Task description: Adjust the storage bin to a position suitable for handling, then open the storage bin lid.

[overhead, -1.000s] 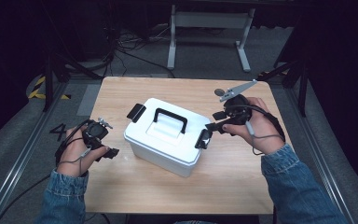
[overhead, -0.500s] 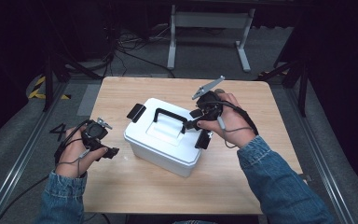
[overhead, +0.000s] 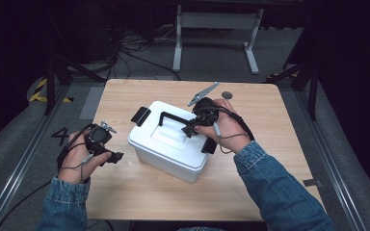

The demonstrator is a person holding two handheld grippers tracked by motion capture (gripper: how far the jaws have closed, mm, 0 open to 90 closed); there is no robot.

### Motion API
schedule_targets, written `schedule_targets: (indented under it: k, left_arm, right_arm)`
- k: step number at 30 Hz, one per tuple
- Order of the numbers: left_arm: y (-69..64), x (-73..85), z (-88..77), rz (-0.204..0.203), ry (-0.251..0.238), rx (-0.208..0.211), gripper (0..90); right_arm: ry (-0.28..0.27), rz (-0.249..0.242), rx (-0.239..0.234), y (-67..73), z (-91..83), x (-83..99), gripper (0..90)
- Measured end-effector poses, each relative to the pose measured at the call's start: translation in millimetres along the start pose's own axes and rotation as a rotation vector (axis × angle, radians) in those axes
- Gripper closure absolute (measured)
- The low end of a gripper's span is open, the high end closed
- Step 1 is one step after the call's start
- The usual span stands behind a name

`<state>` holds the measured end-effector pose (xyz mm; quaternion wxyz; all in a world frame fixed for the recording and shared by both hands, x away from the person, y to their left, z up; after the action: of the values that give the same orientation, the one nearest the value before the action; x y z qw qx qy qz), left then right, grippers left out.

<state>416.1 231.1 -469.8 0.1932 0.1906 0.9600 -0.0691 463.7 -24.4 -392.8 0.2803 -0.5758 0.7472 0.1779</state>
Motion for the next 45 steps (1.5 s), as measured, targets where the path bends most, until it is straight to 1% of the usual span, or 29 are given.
schedule_targets:
  k: [2,5,6,7,10,16,18,22,24,26,29,33,38,42,45]
  left_arm:
    - [-0.1,0.5,-0.2,-0.001,0.001,0.002,19.7]
    - [0.1,-0.5,-0.6,-0.003,-0.002,0.001,19.8]
    - [0.1,-1.1,-0.5,-0.001,-0.003,0.001,19.7]
    - [-1.4,-0.8,-0.4,-0.008,0.003,0.006,19.7]
    - [-2.6,-1.3,1.0,0.003,0.004,0.007,19.7]
    - [-1.5,-0.7,1.1,0.009,0.004,0.007,19.8]
    - [-1.9,-0.2,0.3,-0.007,0.003,0.01,19.8]
    - [-1.3,-1.1,0.0,0.001,-0.001,0.012,19.8]
    - [-1.1,-1.0,0.2,-0.003,-0.001,0.007,19.7]
    - [-1.3,0.1,0.6,0.003,0.005,0.007,19.7]
    - [-1.1,-0.3,0.5,-0.004,0.002,0.008,19.8]
    - [-1.0,0.1,0.4,0.0,0.004,0.007,19.8]
    - [-1.1,0.0,0.3,-0.003,0.003,0.01,19.8]
    - [-1.3,0.0,0.3,-0.004,0.002,0.011,19.8]
    - [-1.2,0.0,0.5,-0.005,0.003,0.01,19.8]
  right_arm:
    - [-0.003,0.005,-0.006,2.2,-1.0,-1.0,80.5]
    - [-0.003,-0.006,-0.012,3.9,-1.1,-1.7,83.6]
    - [-0.007,-0.007,-0.026,6.1,-0.8,-2.2,84.0]
    - [-0.003,-0.021,-0.019,6.0,-0.8,-2.1,84.2]
    - [0.003,-0.041,-0.013,8.0,-1.2,-2.3,84.4]
    - [0.0,-0.058,-0.002,8.6,-2.3,-2.4,84.5]
    - [0.0,-0.068,0.007,8.9,-2.6,-2.5,84.5]
    - [-0.003,-0.08,0.02,9.6,-3.8,-4.1,84.6]
    - [-0.007,-0.084,0.021,10.2,-4.9,-5.4,84.6]
    - [-0.015,-0.085,0.025,10.1,-6.0,-7.1,84.6]
    - [-0.027,-0.089,0.027,10.4,-8.4,-10.5,84.6]
    - [-0.038,-0.102,0.037,10.8,-12.2,-14.6,84.6]
    - [-0.083,-0.104,0.034,13.6,-22.9,-23.5,84.7]
    - [-0.114,-0.115,0.051,14.4,-32.9,-29.4,84.7]
    - [-0.125,-0.113,0.054,15.1,-36.3,-30.7,84.7]
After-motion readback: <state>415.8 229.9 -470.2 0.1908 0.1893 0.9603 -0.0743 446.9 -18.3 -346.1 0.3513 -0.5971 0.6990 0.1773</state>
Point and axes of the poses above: each handheld gripper's, and its own axes: z roughly forward along the jaws, x roughly out of its underside, y roughly to its left, the point moved 10 cm from there along z, roughly forward along the jaws, and after that the axes turned 14 degrees about -z, right-handed, at the moved point
